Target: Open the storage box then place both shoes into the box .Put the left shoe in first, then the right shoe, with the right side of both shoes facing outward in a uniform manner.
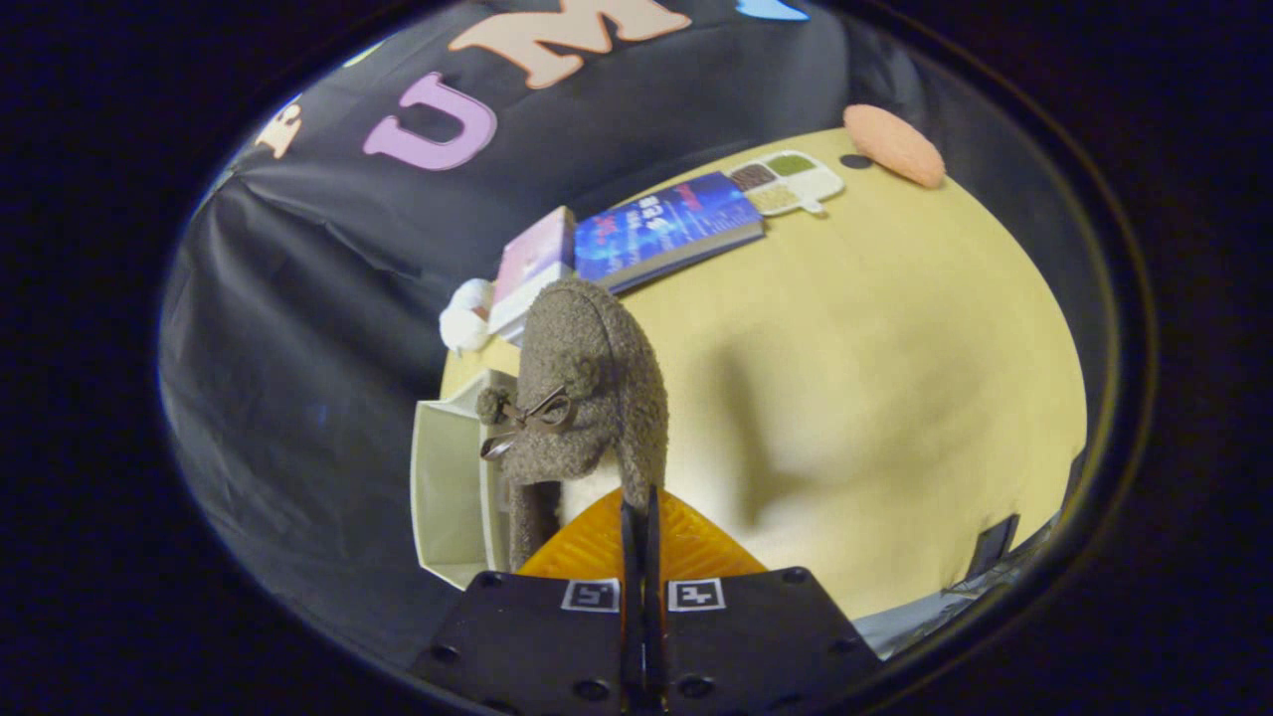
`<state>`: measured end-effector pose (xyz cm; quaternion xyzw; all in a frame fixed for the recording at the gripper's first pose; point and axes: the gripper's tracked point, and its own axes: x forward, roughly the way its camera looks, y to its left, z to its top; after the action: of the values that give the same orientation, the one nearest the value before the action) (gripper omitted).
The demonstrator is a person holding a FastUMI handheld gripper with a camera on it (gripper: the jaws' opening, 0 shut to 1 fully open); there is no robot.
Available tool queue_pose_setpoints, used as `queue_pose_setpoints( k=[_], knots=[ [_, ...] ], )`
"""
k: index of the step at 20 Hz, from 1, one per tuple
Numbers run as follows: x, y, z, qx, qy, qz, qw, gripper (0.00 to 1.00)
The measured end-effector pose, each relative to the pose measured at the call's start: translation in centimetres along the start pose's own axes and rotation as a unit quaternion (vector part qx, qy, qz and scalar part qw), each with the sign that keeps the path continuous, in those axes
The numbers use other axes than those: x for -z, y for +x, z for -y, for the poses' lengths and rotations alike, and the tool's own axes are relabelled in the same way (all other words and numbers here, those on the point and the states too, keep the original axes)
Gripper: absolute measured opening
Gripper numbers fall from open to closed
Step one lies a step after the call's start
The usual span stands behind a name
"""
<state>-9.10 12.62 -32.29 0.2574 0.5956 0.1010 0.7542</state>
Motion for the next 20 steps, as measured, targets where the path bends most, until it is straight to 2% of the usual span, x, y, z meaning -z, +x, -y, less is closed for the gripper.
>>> queue_pose_setpoints(
  k=[4, 8, 13, 20],
  knots=[
    [0.0, 0.3, -7.1, -0.04, -0.023, 0.002, 0.999, 0.04],
    [1.6, 2.1, -11.6, -0.055, -0.033, -0.015, 0.998, 0.04],
    [4.4, 5.5, -14.0, -0.037, -0.046, -0.039, 0.998, 0.04],
    [7.5, 7.7, -13.7, 0.007, -0.053, -0.058, 0.997, 0.04]
  ],
)
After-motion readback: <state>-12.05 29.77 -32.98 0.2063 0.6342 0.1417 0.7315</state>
